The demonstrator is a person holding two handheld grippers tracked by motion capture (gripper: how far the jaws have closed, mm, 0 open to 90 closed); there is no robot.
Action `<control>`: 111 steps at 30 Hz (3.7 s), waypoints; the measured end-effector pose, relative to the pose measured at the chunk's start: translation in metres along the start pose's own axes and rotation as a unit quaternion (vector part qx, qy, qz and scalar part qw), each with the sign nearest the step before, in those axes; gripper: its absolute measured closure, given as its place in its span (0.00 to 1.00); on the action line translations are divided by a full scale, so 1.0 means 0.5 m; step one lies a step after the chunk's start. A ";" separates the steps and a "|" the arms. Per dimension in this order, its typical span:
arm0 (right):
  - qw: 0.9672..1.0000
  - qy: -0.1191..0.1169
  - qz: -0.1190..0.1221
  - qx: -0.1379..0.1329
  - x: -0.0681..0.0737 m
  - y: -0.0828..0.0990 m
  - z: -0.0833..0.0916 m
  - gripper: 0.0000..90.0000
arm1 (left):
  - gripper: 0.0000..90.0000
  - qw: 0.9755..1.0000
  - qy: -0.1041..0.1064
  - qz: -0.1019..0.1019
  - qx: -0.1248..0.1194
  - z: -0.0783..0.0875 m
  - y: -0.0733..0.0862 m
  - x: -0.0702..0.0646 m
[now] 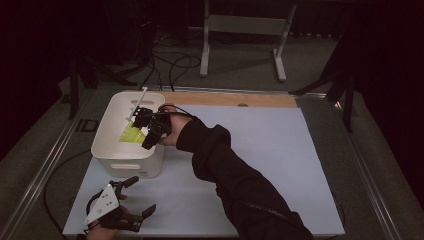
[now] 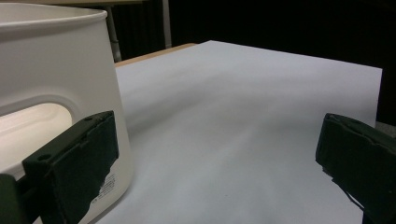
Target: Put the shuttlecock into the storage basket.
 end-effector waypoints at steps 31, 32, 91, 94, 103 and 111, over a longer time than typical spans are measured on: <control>0.999 0.026 -0.012 0.018 -0.015 -0.015 -0.040 0.51 | 0.00 1.000 0.005 0.005 0.001 -0.001 0.001 0.000; 0.999 0.030 -0.011 0.015 -0.014 -0.015 -0.040 0.47 | 0.00 1.000 0.005 0.005 0.001 -0.001 0.001 0.000; 0.999 0.025 -0.018 -0.038 -0.025 0.153 0.052 0.09 | 0.00 1.000 0.004 0.002 0.005 -0.006 0.001 -0.001; 0.999 0.026 -0.021 -0.038 -0.026 0.167 0.052 0.09 | 0.00 1.000 0.003 0.000 0.005 -0.007 0.001 -0.002; 0.998 0.029 -0.031 -0.040 -0.031 0.211 0.044 0.09 | 0.00 1.000 0.003 0.002 0.006 -0.007 0.001 -0.002; 0.998 0.035 -0.030 -0.048 -0.033 0.252 0.041 0.09 | 0.00 1.000 0.002 0.001 0.004 -0.006 0.001 -0.002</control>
Point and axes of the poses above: each handheld gripper's, and its own axes: z roughly backward along the jaws, y roughly out of its underside, x roughly to its left, the point moved 3 cm from there along -z, roughly forward along the jaws, and after that the axes turned 11 degrees about -y, right-handed, at the moved point
